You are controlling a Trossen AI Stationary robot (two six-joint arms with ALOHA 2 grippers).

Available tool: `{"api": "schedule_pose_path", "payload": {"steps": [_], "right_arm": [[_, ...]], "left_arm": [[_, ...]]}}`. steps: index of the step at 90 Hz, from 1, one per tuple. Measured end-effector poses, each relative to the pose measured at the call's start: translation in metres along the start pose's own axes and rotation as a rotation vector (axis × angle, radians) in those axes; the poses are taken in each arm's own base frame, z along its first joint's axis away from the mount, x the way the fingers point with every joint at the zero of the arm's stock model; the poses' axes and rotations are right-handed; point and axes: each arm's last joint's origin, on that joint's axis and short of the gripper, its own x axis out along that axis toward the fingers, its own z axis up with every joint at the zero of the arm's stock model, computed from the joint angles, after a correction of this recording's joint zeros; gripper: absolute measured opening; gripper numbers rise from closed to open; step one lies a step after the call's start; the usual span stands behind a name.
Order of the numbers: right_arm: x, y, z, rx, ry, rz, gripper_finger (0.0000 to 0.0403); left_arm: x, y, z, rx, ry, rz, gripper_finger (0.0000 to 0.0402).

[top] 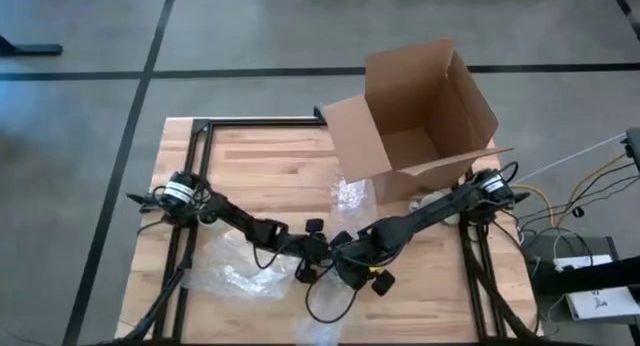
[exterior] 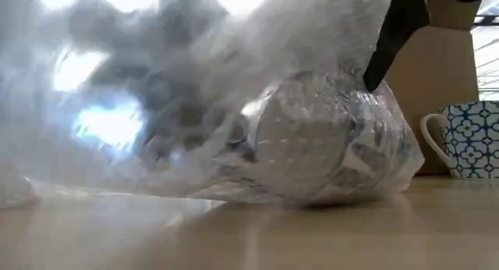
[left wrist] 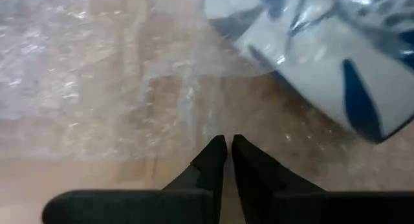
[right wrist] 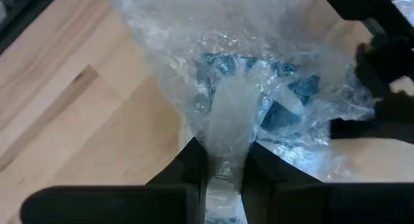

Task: Wrap mug
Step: Wrap the blue mug with the right bubble wrap

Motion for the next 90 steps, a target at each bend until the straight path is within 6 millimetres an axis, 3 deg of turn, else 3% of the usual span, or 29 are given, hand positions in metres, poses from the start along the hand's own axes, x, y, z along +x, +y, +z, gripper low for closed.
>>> {"api": "schedule_pose_path", "payload": {"steps": [29, 90], "right_arm": [[0.008, -0.003, -0.002, 0.016, -0.033, 0.083, 0.0030], [0.010, -0.013, -0.005, 0.040, -0.036, 0.065, 0.0018]], "left_arm": [[-0.011, 0.014, 0.008, 0.042, 0.009, 0.049, 0.0020], [-0.057, 0.014, 0.039, 0.032, -0.052, 0.018, 0.0020]]}}
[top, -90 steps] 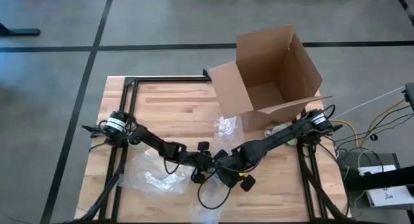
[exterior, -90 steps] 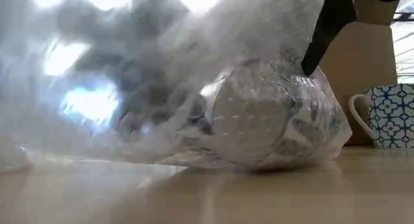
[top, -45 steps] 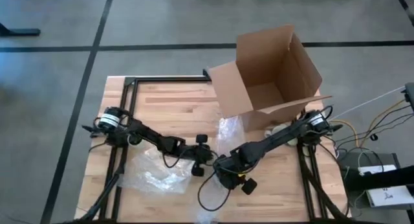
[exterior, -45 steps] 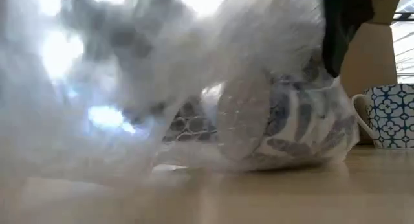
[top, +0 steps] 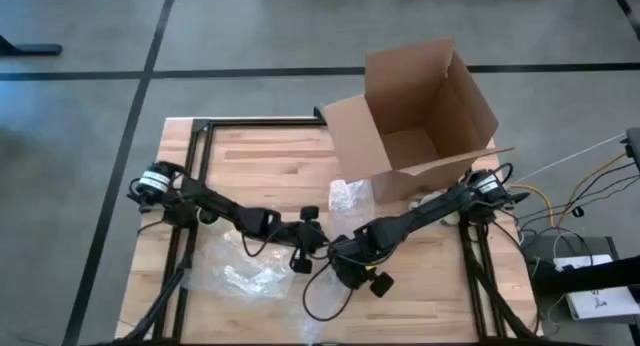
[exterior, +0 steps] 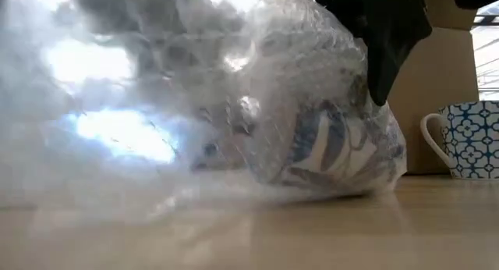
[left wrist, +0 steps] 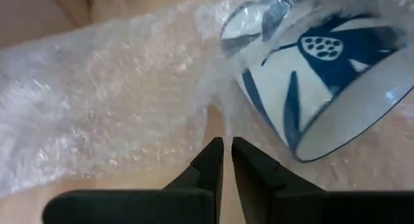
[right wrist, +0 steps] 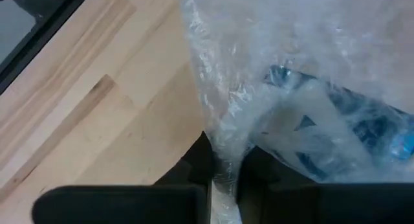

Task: Wrap mug
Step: Wrap the blue mug with the right bubble wrap

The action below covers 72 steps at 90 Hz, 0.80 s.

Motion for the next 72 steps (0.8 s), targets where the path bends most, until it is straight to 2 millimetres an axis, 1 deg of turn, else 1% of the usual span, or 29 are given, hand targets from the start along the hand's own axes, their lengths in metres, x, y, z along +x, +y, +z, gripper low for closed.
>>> {"api": "schedule_pose_path", "payload": {"steps": [14, 24, 36, 47, 72], "right_arm": [[0.000, -0.001, -0.001, 0.020, -0.002, -0.001, 0.0023], [0.000, -0.003, -0.002, 0.032, -0.007, 0.007, 0.0024], [0.004, -0.004, -0.004, 0.049, -0.001, 0.026, 0.0016], [0.006, -0.003, -0.004, 0.056, 0.006, 0.036, 0.0020], [0.005, -0.005, -0.003, 0.093, -0.001, 0.016, 0.0068]], "left_arm": [[-0.017, -0.004, 0.016, -0.010, -0.092, -0.024, 0.0020], [-0.023, -0.008, 0.020, 0.001, -0.113, -0.037, 0.0020], [-0.026, -0.013, 0.025, 0.003, -0.157, -0.050, 0.0020], [-0.020, -0.018, 0.024, 0.004, -0.181, -0.077, 0.0020], [0.001, -0.025, 0.016, 0.003, -0.210, -0.095, 0.0020]]}}
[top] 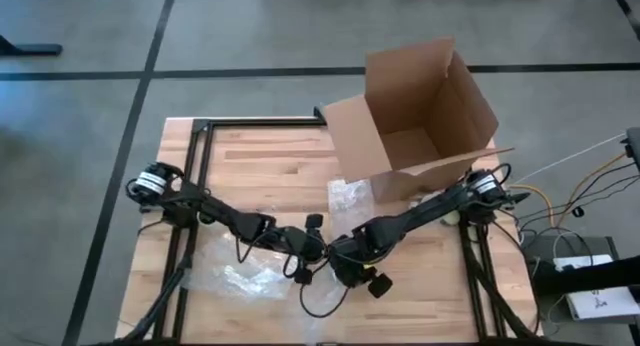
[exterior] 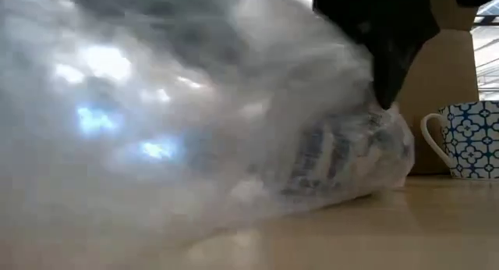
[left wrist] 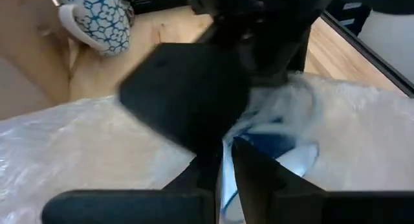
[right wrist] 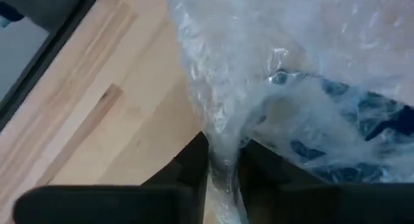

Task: Wrap mug
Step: Wrap the blue mug with the right bubble wrap

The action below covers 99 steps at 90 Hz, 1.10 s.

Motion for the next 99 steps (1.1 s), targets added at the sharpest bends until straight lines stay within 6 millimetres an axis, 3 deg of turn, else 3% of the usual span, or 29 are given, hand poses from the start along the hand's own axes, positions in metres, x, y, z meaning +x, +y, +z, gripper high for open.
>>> {"api": "schedule_pose_path", "payload": {"steps": [34, 48, 83, 99], "right_arm": [[-0.002, 0.001, -0.002, 0.055, 0.024, -0.021, 0.0109], [-0.012, 0.002, 0.003, 0.066, 0.042, -0.040, 0.0112], [-0.035, 0.007, 0.012, 0.080, 0.090, -0.035, 0.0081], [-0.052, 0.004, 0.022, 0.083, 0.091, -0.211, 0.0047]], "left_arm": [[0.006, -0.001, -0.006, 0.011, 0.014, 0.002, 0.0020], [0.006, -0.001, -0.006, 0.019, 0.018, 0.004, 0.0020], [0.006, -0.001, -0.007, 0.038, 0.022, 0.004, 0.0020], [0.006, -0.001, -0.007, 0.049, 0.023, 0.004, 0.0020]]}}
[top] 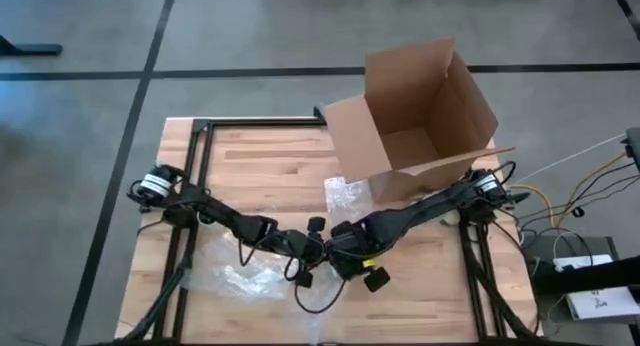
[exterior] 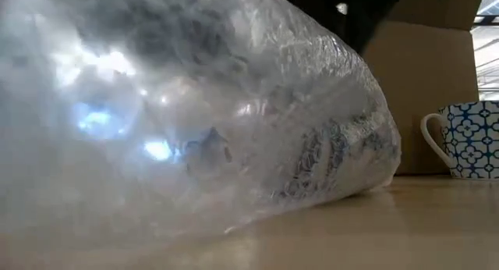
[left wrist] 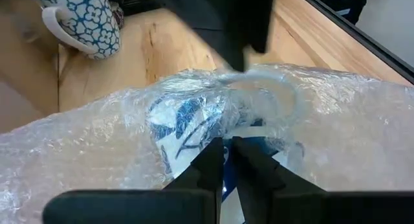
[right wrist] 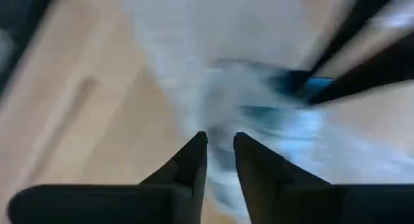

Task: Wrap mug
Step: Wrap the blue mug with the right bubble wrap

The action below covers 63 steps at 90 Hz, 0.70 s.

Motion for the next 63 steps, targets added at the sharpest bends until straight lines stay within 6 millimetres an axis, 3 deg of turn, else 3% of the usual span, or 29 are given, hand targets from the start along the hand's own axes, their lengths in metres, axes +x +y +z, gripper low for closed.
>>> {"api": "schedule_pose_path", "payload": {"steps": [17, 28, 63], "right_arm": [[0.012, -0.003, -0.001, 0.006, 0.000, -0.005, 0.0004], [0.025, -0.003, -0.004, 0.025, 0.013, -0.009, 0.0006], [0.039, 0.001, -0.015, 0.096, 0.039, 0.069, 0.0001]], "left_arm": [[0.000, 0.000, 0.000, -0.001, 0.003, -0.001, 0.0020], [0.000, 0.000, -0.002, -0.012, 0.027, -0.002, 0.0020], [-0.003, -0.010, -0.002, 0.023, 0.039, -0.060, 0.0020]]}}
